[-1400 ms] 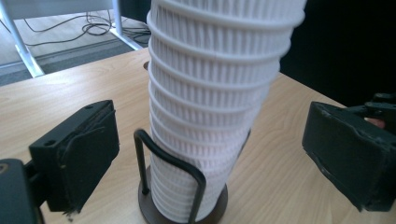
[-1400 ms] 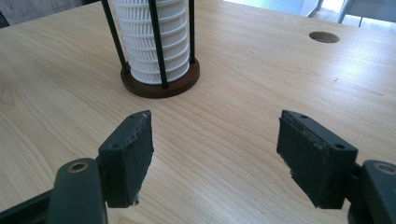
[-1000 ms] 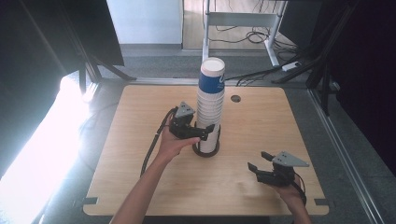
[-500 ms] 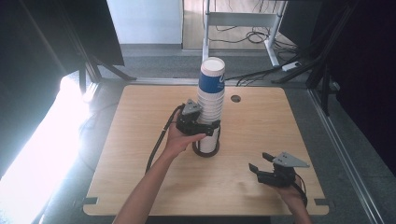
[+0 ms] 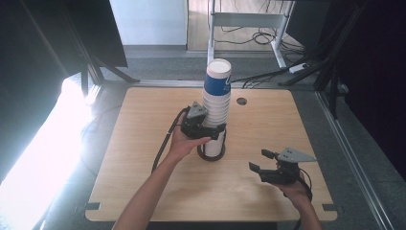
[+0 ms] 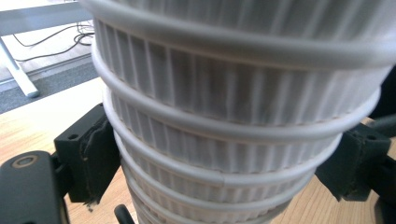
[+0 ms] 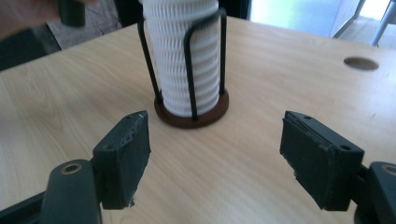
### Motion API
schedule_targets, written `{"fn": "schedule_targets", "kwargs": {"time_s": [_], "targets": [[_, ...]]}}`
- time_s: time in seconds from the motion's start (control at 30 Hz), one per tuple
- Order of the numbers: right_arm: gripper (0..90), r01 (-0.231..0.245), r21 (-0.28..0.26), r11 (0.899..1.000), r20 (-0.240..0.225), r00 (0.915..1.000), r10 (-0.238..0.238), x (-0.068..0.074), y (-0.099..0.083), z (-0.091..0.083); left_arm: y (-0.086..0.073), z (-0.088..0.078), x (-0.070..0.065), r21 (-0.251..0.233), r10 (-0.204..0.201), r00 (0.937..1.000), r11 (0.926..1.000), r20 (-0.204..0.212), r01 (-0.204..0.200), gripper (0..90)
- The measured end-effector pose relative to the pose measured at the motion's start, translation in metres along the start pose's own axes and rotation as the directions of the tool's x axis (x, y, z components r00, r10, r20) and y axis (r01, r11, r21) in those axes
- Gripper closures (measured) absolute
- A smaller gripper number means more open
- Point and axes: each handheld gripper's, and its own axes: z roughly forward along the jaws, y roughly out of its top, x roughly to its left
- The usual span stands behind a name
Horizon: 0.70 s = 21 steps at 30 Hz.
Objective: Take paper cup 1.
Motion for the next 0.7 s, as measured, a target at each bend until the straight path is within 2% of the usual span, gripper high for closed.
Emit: {"fn": "schedule_targets", "kwargs": {"time_s": [0.1,0.13,0.17,0.2,0.23,0.4,0.5,0.53,0.57,0.6,0.7], "targets": [[24.8,0.008,-0.021,1.000,-0.015,0.9999,-0.009,-0.001,0.020,-0.003,0.000,0.000,0.000,-0.001,-0.002,1.0000,1.0000,-0.001,0.002,12.3],[24.8,0.008,-0.021,1.000,-0.015,0.9999,-0.009,-0.001,0.020,-0.003,0.000,0.000,0.000,-0.001,-0.002,1.0000,1.0000,-0.001,0.002,12.3],[25.0,0.012,-0.040,0.999,-0.022,0.9997,-0.013,-0.001,0.032,-0.006,0.000,-0.001,0.000,-0.001,-0.004,1.0000,1.0000,-0.001,0.004,12.3],[25.0,0.012,-0.040,0.999,-0.022,0.9997,-0.013,-0.001,0.032,-0.006,0.000,-0.001,0.000,-0.001,-0.004,1.0000,1.0000,-0.001,0.004,12.3],[25.0,0.015,-0.071,0.997,-0.042,0.9989,-0.018,-0.002,0.045,-0.009,0.000,-0.001,0.000,0.002,-0.005,1.0000,1.0000,-0.002,0.005,12.3],[23.7,0.064,-0.108,0.992,-0.075,0.9946,-0.072,-0.002,0.075,-0.012,0.000,-0.002,0.000,0.002,-0.005,1.0000,1.0000,0.000,0.005,12.3],[23.6,0.074,-0.133,0.988,-0.086,0.9926,-0.085,-0.002,0.092,-0.014,0.000,-0.001,0.000,-0.001,-0.007,1.0000,1.0000,-0.005,0.007,12.3],[23.6,0.074,-0.133,0.988,-0.086,0.9926,-0.085,-0.002,0.092,-0.014,0.000,-0.001,0.000,-0.001,-0.007,1.0000,1.0000,-0.005,0.007,12.3],[23.6,0.082,-0.135,0.987,-0.085,0.9919,-0.094,-0.001,0.101,-0.014,0.000,-0.001,-0.001,0.000,-0.008,0.9999,1.0000,-0.006,0.008,12.3],[23.6,0.082,-0.135,0.987,-0.085,0.9919,-0.094,-0.001,0.101,-0.014,0.000,-0.001,-0.001,0.000,-0.008,0.9999,1.0000,-0.006,0.008,12.3],[24.1,0.095,-0.138,0.986,-0.092,0.9899,-0.108,-0.001,0.117,-0.013,0.000,-0.001,-0.001,0.002,-0.008,0.9999,1.0000,-0.007,0.008,12.3]]}}
